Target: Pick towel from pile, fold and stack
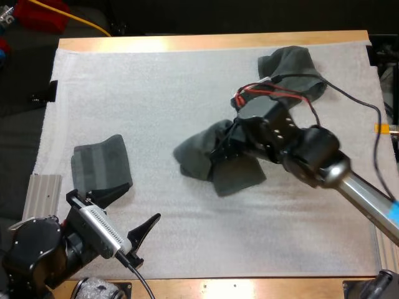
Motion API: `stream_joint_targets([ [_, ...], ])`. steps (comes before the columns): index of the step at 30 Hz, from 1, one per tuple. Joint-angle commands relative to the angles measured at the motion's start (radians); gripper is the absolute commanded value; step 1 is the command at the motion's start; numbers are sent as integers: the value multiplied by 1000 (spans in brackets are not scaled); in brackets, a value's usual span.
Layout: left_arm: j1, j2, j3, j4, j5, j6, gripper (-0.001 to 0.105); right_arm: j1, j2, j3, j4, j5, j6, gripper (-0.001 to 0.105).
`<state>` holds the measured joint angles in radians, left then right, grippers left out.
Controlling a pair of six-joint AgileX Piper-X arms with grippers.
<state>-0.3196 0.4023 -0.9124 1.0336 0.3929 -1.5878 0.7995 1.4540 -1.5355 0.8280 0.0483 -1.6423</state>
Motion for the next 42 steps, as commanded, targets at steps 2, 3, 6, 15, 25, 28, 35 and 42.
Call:
stream_joint_targets([
  [2, -3, 2, -1, -2, 0, -8, 70, -4, 16, -9, 32, 32, -24, 2],
  [3, -3, 2, -1, -2, 0, -8, 70, -4, 25, -9, 45, 32, -29, 2],
  [6, -3, 2, -1, -2, 0, -8, 70, -4, 49, -9, 105, 48, -64, 2],
  [15, -3, 2, -1, -4, 0, -8, 70, -16, 80, 129, 198, 182, -135, 2],
  [25, -3, 2, 21, -7, 1, -8, 70, -81, 82, 305, 226, 191, -135, 2],
  [28, -3, 2, 42, -7, 8, -8, 70, -94, 82, 339, 266, 238, -135, 2],
  [35, -3, 22, 49, -14, 82, -8, 70, -98, 80, 375, 320, 262, -149, 2],
  [42, -3, 110, 49, -15, 117, -8, 70, -98, 80, 375, 300, 262, -146, 2],
])
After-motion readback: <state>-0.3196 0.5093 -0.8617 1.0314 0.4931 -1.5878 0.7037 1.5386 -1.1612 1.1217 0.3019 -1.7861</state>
